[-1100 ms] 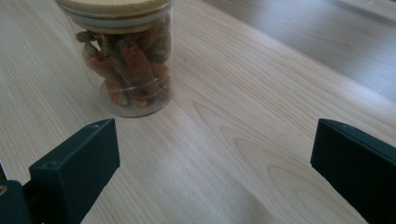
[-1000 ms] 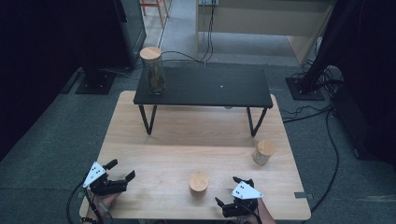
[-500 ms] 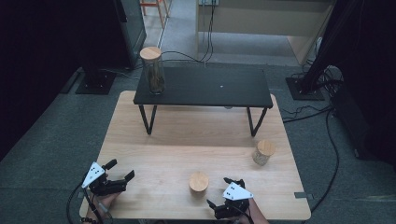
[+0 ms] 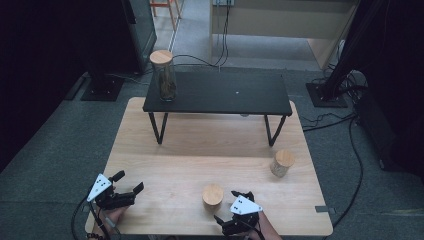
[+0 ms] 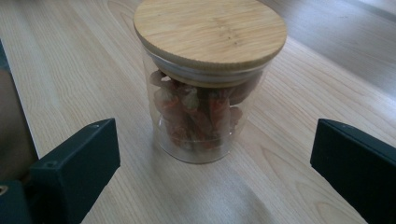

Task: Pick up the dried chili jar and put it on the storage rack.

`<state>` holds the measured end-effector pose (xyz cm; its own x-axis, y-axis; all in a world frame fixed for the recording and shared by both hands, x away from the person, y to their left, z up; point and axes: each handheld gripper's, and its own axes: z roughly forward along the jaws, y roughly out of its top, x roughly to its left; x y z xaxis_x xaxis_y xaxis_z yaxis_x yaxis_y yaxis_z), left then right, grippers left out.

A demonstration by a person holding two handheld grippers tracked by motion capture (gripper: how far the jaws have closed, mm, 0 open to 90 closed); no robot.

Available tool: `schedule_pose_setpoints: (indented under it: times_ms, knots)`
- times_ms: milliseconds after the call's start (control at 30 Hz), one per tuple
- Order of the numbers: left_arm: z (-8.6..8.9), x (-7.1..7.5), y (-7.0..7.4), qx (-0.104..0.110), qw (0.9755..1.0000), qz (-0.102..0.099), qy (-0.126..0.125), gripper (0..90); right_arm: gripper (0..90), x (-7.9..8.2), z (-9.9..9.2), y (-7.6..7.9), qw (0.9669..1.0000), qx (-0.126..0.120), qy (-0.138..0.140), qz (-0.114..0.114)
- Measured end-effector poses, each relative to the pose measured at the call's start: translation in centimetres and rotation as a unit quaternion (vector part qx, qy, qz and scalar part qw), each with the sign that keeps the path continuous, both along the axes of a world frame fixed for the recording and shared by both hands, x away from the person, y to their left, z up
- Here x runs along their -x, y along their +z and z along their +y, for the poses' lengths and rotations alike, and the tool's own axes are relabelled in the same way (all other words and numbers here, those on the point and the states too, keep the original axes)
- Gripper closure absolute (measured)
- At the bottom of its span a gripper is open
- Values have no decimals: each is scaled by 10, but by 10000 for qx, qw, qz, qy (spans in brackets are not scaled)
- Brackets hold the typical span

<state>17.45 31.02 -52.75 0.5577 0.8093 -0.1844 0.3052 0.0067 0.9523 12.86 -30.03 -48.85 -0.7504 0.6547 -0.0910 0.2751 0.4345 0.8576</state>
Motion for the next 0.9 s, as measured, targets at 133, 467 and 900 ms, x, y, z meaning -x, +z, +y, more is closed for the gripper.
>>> schedule_pose_setpoints:
  times_ms: [133,467,900]
  knots:
    - [1,0,0,17,10000,2,-8,6,15,-1,3,1,10000,1,9,-18]
    - [2,0,-1,57,10000,-6,-2,6,16,-4,10,3,10000,-1,56,-21]
    - [3,0,-2,108,9999,-6,-3,6,50,-11,17,4,9999,-110,89,-55]
